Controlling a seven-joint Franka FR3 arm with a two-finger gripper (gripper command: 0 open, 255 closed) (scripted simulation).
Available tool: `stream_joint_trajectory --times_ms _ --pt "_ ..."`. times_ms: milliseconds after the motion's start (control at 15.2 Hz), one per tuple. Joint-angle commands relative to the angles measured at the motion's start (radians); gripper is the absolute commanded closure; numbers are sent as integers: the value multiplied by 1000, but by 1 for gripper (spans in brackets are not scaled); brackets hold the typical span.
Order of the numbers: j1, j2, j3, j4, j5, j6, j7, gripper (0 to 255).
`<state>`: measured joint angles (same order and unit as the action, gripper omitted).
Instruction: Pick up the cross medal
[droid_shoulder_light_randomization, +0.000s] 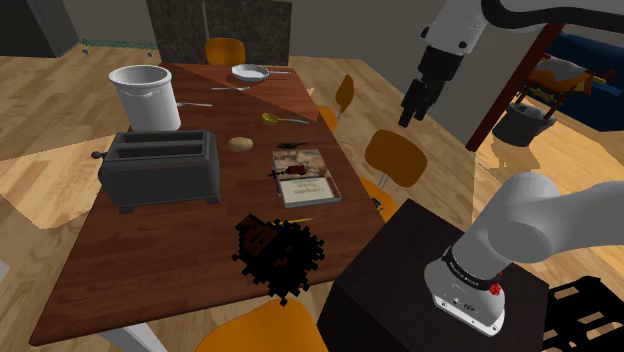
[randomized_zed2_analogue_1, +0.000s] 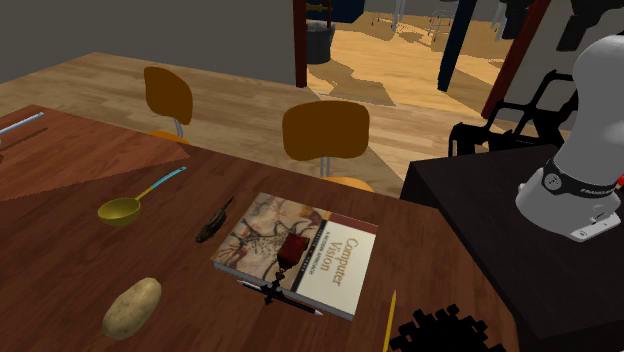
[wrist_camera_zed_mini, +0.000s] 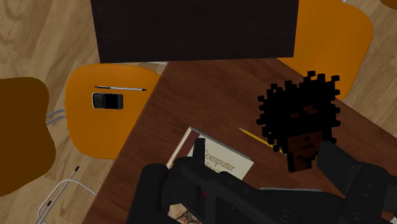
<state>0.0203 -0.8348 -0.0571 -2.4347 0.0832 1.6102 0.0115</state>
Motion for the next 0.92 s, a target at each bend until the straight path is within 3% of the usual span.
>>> stream_joint_trajectory --times_ms 0,858 --pt "0 0 0 0 0 0 0 0" --pt "46 441 -18 21 -50 409 -163 0"
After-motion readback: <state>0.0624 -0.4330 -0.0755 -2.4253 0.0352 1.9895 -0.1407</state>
